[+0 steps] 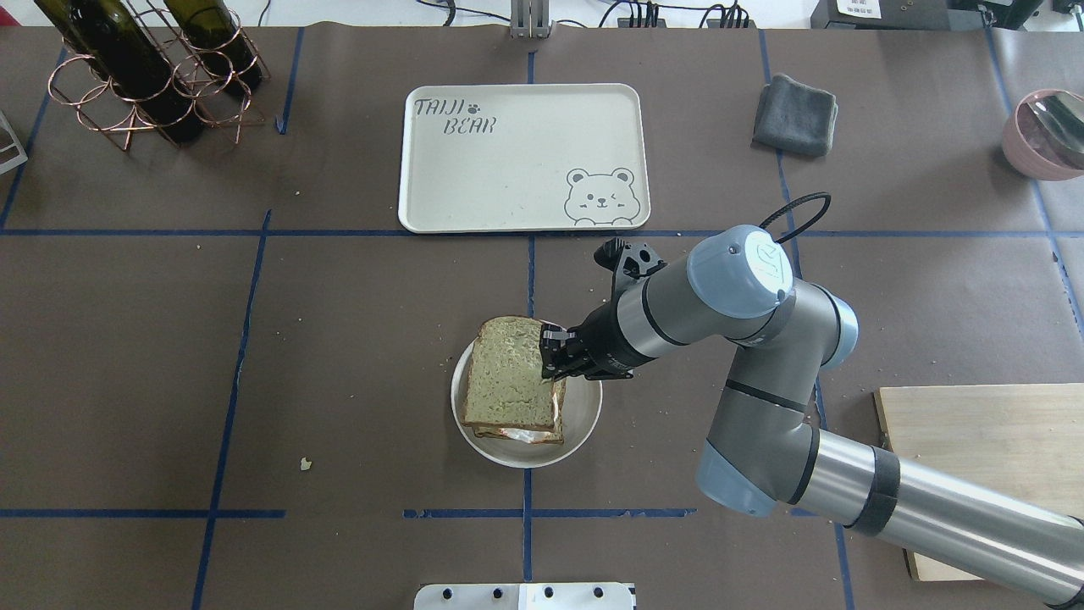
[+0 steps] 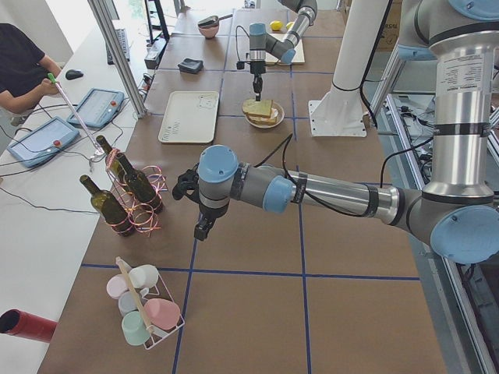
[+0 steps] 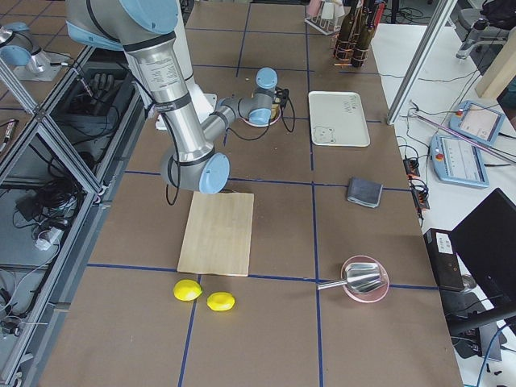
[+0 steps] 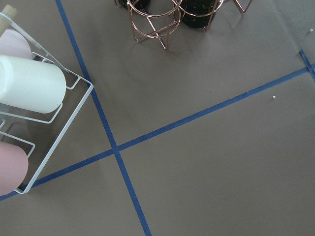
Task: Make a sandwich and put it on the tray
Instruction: 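Lower the bread slice onto the egg and release with the right gripper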
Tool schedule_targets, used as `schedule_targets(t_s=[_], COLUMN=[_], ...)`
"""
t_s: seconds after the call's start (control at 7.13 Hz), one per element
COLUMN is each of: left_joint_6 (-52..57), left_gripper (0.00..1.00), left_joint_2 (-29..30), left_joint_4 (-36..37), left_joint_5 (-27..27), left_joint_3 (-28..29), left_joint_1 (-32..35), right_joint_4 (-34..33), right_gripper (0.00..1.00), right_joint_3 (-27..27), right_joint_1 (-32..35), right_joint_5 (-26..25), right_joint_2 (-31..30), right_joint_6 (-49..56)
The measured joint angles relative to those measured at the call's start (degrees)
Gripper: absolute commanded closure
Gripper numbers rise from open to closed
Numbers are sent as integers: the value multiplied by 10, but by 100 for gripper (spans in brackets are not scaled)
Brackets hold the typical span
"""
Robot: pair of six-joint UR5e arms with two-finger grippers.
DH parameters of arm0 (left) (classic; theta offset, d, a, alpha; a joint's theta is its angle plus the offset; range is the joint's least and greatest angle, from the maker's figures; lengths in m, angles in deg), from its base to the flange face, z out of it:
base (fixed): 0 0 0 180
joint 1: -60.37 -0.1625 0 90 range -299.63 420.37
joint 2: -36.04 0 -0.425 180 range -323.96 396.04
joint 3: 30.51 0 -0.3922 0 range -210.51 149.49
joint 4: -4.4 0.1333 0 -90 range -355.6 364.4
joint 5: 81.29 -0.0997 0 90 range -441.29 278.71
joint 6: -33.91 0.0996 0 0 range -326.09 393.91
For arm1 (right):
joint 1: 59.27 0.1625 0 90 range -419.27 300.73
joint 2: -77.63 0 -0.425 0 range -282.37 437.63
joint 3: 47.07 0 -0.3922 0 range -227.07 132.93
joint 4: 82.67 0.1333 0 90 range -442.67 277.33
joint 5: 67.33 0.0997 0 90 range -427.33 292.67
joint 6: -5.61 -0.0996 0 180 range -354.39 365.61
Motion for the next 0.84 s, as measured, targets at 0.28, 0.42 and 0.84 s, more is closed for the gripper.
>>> schedule_targets(t_s=[0.28, 0.42, 0.84], left_joint_6=[-1, -2, -2], left_gripper=[0, 0, 0], left_joint_2=[0, 0, 0], left_joint_4=[0, 0, 0], left_joint_5=[0, 0, 0], left_joint_3=[1, 2, 4], left_joint_1=[0, 0, 0], right_joint_4=[1, 2, 2], right_gripper=[100, 100, 100], right_joint_3=[9, 15, 18], right_joint_1=[-3, -5, -10], right_joint_5=[1, 1, 0], right_joint_2=[-14, -21, -31], right_joint_6=[-1, -1, -1])
